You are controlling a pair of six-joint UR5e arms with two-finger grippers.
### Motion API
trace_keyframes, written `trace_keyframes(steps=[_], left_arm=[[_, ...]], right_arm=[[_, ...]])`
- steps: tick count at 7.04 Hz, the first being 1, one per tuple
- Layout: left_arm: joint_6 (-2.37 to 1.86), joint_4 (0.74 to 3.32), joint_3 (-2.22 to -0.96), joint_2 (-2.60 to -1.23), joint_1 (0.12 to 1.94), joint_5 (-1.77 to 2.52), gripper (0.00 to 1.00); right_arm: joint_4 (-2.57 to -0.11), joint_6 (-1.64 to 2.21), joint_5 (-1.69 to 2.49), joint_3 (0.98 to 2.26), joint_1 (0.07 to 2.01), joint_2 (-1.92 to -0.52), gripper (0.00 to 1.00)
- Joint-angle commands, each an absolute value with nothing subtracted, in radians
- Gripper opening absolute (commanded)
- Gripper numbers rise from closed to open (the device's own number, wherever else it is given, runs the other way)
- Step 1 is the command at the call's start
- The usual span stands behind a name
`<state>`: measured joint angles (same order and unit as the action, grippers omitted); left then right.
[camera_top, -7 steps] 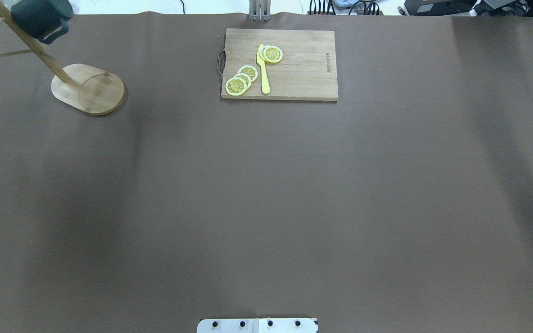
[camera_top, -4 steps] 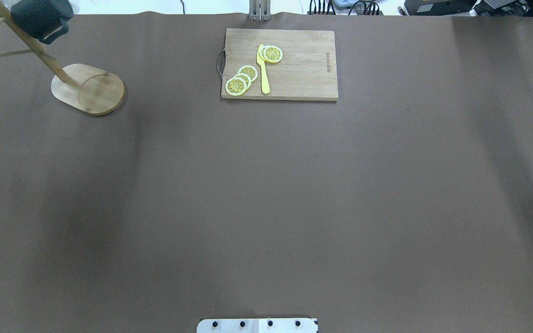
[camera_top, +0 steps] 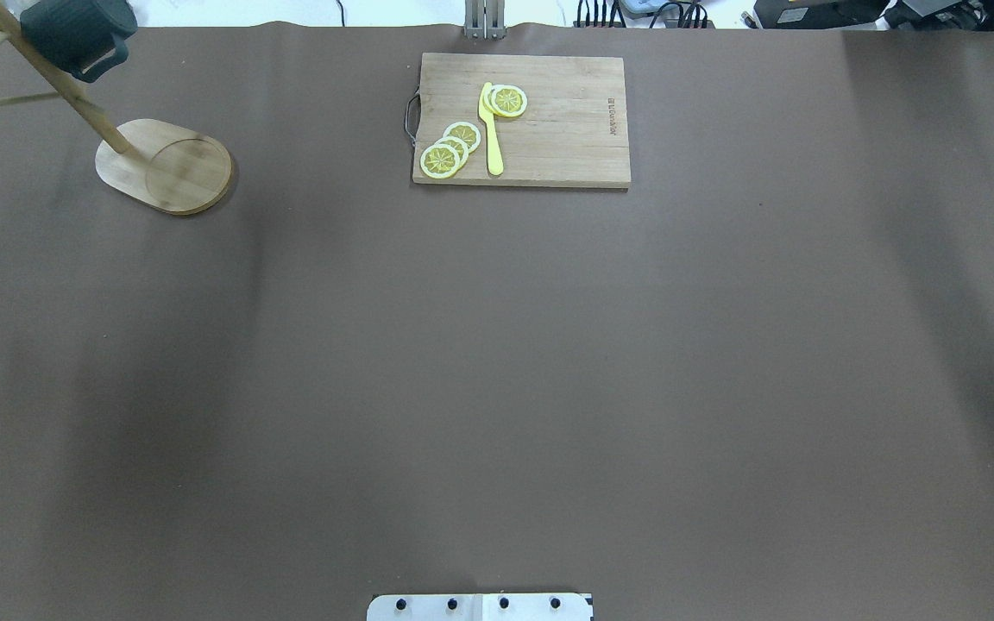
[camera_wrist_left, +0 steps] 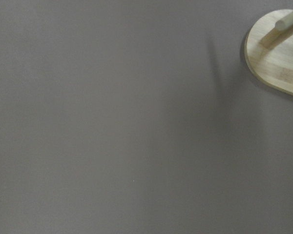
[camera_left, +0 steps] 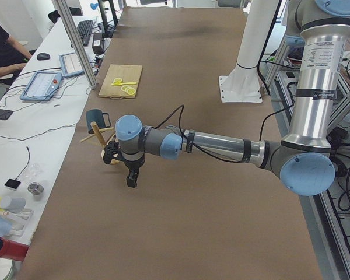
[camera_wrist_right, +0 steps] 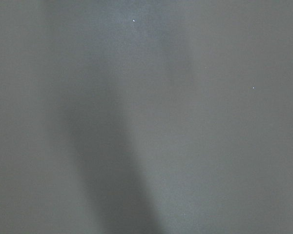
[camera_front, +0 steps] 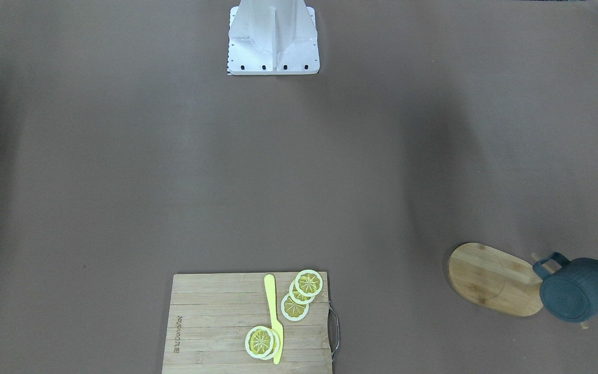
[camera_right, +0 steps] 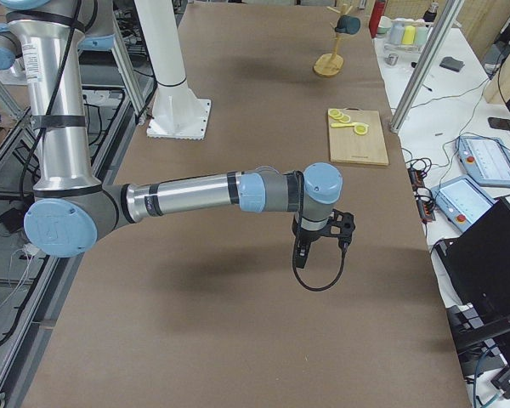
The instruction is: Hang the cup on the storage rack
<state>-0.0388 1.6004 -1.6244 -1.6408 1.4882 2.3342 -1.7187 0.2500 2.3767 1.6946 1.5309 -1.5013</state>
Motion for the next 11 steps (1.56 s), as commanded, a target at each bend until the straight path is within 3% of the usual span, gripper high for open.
trace_keyframes(steps=[1,11], left_arm=[[0.043,1.574,-1.629,-1.606,1.545,2.338,0.98],[0.044,1.582,-1.625,-1.589,1.552,2.335,0.98]], right_arm=[[-1.715,0.25,2.378,1.694,1.531,-1.496,1.0],[-1.707,0.249,2.368,1.664,1.531,-1.508,1.0]])
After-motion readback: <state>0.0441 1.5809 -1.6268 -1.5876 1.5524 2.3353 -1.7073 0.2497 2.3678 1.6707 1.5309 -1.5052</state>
